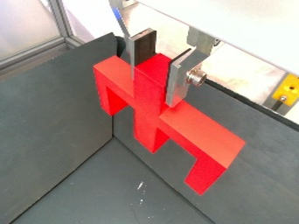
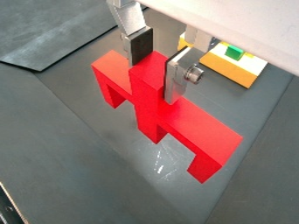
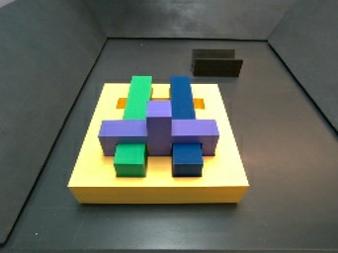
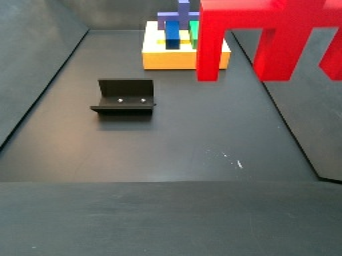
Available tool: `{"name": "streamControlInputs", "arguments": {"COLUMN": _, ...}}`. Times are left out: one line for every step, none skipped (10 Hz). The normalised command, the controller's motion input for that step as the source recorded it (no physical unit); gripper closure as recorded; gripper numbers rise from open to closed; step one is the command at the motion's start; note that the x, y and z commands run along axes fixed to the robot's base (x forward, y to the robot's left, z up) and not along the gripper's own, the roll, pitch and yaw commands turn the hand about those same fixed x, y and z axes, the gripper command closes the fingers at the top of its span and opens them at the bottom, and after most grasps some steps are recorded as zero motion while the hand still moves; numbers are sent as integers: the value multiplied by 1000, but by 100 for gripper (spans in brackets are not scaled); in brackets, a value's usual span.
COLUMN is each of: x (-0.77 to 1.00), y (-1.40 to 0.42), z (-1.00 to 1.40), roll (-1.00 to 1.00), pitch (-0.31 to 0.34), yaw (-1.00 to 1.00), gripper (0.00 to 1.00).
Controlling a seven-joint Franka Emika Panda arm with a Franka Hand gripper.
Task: Pick up the red object. Move up. Move to above the board. Insert the red object.
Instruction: Move to above the board.
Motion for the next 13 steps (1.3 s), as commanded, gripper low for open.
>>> {"name": "streamControlInputs", "arguments": {"x": 198, "y": -1400, "z": 127, "roll": -105, "pitch": 96, "yaw": 46, "gripper": 100}}
{"name": "streamControlInputs", "arguments": {"x": 196, "y": -1400, "z": 120, "roll": -63, "pitch": 78, "yaw": 46, "gripper": 100}}
{"name": "streamControlInputs", "arguments": {"x": 188, "y": -1400, "z": 121, "roll": -21, "pitch": 38, "yaw": 29, "gripper": 100}}
{"name": "streamControlInputs", "arguments": {"x": 184, "y": -1400, "z": 120, "roll": -47, "pitch": 0, "yaw": 18, "gripper": 100}}
{"name": "streamControlInputs", "arguments": {"x": 186, "y": -1400, "z": 122, "roll": -30, "pitch": 13, "yaw": 14, "gripper": 100}}
{"name": "streamControlInputs", "arguments": {"x": 189, "y": -1400, "z": 124, "roll": -1, "pitch": 30, "yaw": 13, "gripper": 100}}
{"name": "streamControlInputs", "arguments": {"x": 188, "y": -1400, "z": 128, "roll": -15, "pitch": 23, "yaw": 10, "gripper": 100}}
{"name": "streamControlInputs", "arguments": {"x": 189, "y": -1400, "z": 134, "roll": -10, "pitch": 33, "yaw": 10, "gripper": 100}}
{"name": "streamControlInputs", "arguments": {"x": 193, "y": -1400, "z": 140, "roll": -11, "pitch": 48, "yaw": 8, "gripper": 100}}
{"name": "streamControlInputs", "arguments": {"x": 205, "y": -1400, "z": 142, "roll": -3, "pitch": 78, "yaw": 8, "gripper": 100}}
{"name": "streamControlInputs", "arguments": {"x": 223, "y": -1400, "z": 144, "roll": 0, "pitch": 102, "yaw": 7, "gripper": 100}}
{"name": "streamControlInputs", "arguments": {"x": 247, "y": -1400, "z": 146, "roll": 8, "pitch": 127, "yaw": 10, "gripper": 100}}
{"name": "streamControlInputs", "arguments": {"x": 271, "y": -1400, "z": 157, "roll": -9, "pitch": 150, "yaw": 5, "gripper": 100}}
